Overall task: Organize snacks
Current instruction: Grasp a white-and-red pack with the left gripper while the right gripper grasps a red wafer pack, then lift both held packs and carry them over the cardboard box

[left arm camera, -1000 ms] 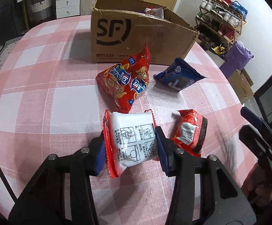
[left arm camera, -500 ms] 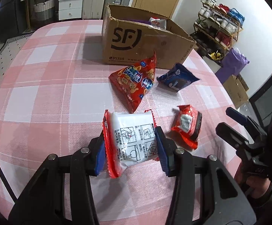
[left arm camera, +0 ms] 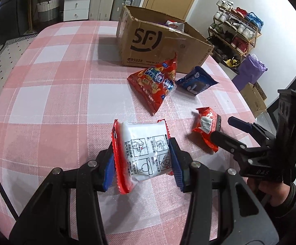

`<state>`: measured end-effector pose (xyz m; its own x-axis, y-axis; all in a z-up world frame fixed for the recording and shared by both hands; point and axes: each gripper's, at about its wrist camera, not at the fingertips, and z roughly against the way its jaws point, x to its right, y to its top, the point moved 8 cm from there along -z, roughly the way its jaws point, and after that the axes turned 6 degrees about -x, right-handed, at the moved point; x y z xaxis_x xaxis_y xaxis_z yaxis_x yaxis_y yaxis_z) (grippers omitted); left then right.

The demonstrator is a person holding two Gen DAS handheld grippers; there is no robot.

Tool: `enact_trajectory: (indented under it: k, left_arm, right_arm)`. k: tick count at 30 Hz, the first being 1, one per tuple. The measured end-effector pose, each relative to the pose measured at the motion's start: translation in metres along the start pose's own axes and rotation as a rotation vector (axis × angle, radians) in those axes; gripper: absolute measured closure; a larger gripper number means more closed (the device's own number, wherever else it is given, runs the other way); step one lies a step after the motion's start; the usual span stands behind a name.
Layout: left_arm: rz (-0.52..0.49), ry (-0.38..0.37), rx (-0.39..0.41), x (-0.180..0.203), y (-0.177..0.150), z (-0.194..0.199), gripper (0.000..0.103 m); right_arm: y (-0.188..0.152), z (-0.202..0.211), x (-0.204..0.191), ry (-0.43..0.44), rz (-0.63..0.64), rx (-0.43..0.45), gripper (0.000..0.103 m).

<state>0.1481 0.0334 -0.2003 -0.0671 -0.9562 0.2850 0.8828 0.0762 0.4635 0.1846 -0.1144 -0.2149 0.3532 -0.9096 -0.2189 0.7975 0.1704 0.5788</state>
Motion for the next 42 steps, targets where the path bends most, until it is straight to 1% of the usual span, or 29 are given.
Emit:
enact_trajectory:
  k: [3, 8, 9, 10, 12, 14, 17, 19, 22, 26, 27, 36, 40, 42]
  left_arm:
    - [-0.001, -0.003, -0.004, -0.002, -0.003, -0.002, 0.059]
    - [-0.003, -0.016, -0.01, -0.005, -0.007, -0.003, 0.059]
    - [0.001, -0.019, -0.01, -0.006, -0.007, -0.003, 0.059]
    - [0.007, -0.021, -0.01, -0.008, -0.007, -0.003, 0.059]
    - [0.018, -0.025, -0.009, -0.011, -0.007, -0.003, 0.059]
    - [0.025, -0.029, -0.011, -0.015, -0.008, -0.003, 0.059]
    - [0.033, -0.031, -0.013, -0.018, -0.009, -0.004, 0.059]
    - [0.035, -0.031, -0.015, -0.019, -0.009, -0.004, 0.059]
    - [0.036, -0.029, -0.012, -0.019, -0.01, -0.002, 0.059]
    - [0.026, -0.022, 0.001, -0.015, -0.008, 0.003, 0.059]
    - [0.023, -0.021, 0.006, -0.014, -0.007, 0.005, 0.059]
    - [-0.004, 0.003, 0.023, -0.006, 0.001, 0.015, 0.059]
    - [-0.014, 0.009, 0.032, -0.005, 0.01, 0.019, 0.059]
    - [-0.021, 0.008, 0.042, -0.004, 0.02, 0.024, 0.059]
  right_arm:
    - [0.002, -0.004, -0.004, 0.024, -0.01, -0.004, 0.001]
    - [0.006, -0.014, -0.011, 0.013, 0.001, -0.014, 0.003]
    - [0.006, -0.017, -0.011, 0.012, 0.001, -0.017, 0.007]
    - [0.007, -0.018, -0.011, 0.001, -0.003, -0.014, 0.015]
    - [0.009, -0.022, -0.011, -0.011, -0.004, -0.016, 0.023]
    - [0.007, -0.028, -0.012, -0.02, -0.001, -0.041, 0.025]
    - [0.006, -0.031, -0.018, -0.037, 0.026, -0.047, 0.03]
    - [0.007, -0.03, -0.022, -0.03, 0.044, -0.048, 0.045]
    - [0.006, -0.03, -0.025, -0.013, 0.051, -0.046, 0.055]
    - [0.009, -0.018, -0.028, 0.053, 0.035, 0.004, 0.056]
    - [0.01, -0.014, -0.027, 0.058, 0.032, 0.018, 0.056]
    - [0.015, 0.008, -0.024, 0.075, 0.016, 0.075, 0.056]
    - [0.022, 0.024, -0.022, 0.084, 0.022, 0.112, 0.056]
    - [0.026, 0.033, -0.02, 0.083, 0.026, 0.135, 0.056]
